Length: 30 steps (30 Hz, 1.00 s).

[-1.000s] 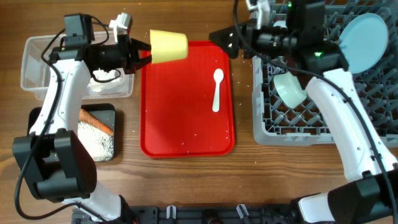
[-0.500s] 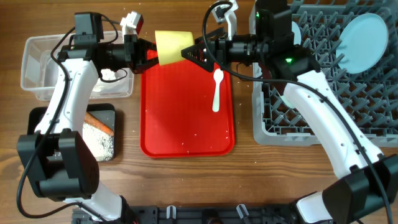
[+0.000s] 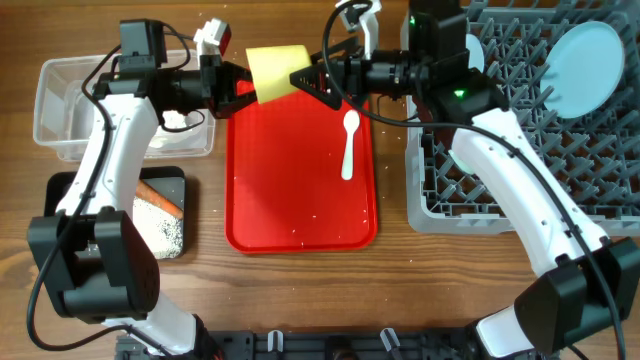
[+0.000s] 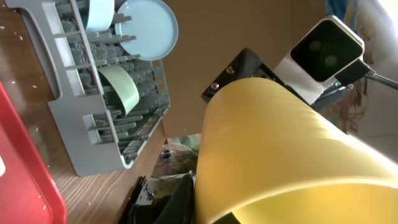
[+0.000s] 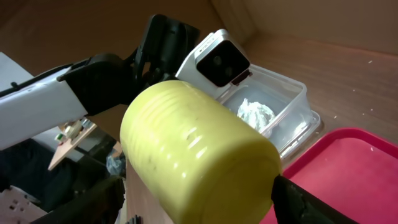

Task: Sort waste into correct bins and load items into the dishwasher rack
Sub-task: 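Hold the yellow cup up and grip it with the right gripper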

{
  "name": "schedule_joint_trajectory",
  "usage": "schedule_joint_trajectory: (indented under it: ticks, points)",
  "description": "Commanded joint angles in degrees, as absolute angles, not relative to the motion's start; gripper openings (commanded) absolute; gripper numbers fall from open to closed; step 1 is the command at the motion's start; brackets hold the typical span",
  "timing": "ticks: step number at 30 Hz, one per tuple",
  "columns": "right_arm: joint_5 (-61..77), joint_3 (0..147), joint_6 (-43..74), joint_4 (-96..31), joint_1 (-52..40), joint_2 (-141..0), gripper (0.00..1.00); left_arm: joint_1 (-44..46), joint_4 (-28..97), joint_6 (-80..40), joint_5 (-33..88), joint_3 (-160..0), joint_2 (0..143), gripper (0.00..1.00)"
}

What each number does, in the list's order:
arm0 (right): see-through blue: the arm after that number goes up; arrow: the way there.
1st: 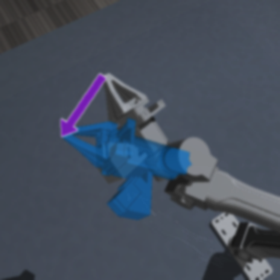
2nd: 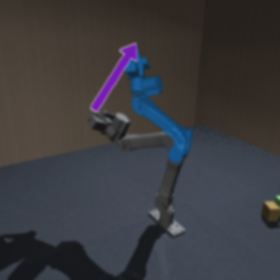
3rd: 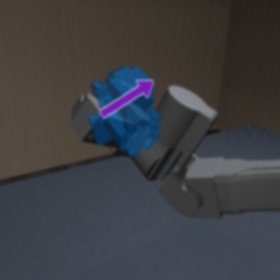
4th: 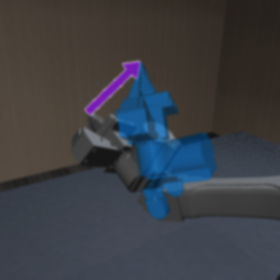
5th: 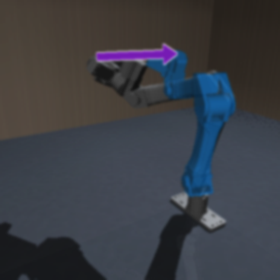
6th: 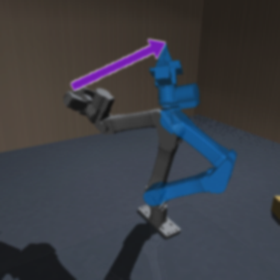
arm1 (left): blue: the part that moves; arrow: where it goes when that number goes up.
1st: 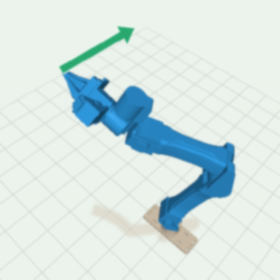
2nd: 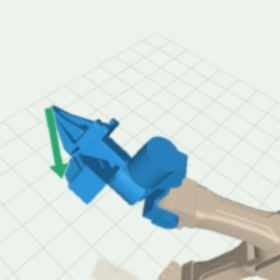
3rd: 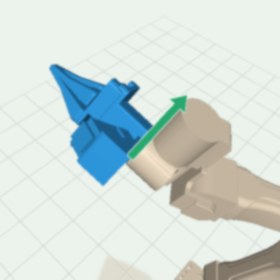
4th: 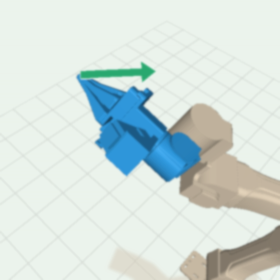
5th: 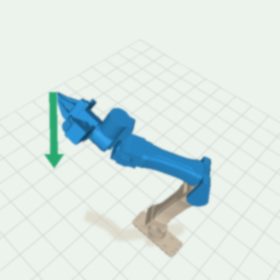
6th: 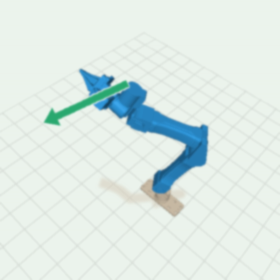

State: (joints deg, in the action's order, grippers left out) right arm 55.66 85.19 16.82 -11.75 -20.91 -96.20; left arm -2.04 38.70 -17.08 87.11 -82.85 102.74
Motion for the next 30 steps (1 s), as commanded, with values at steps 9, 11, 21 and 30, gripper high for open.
schedule_joint_trajectory:
  ticks: [9,11,21,30]
  points:
    - [74.7,84.8,14.8,-10.2,-12.8,-97.2,0.84,-0.8,35.3,-20.3,90.3,-83.6,99.3,0.04]
    - [74.7,84.8,14.1,-10.3,-13.2,-97.2,0.85,-0.5,33.3,-22.1,90.3,-83.7,98.7,0.04]
    - [76.0,84.8,13.7,-4.6,-17.3,-97.2,0.91,4.8,27.3,-24.7,90.3,-83.6,96.9,0.04]
    - [76.0,84.8,14.2,-4.5,-17.5,-97.2,0.68,4.9,27.3,-24.7,90.3,-83.6,96.9,0.04]
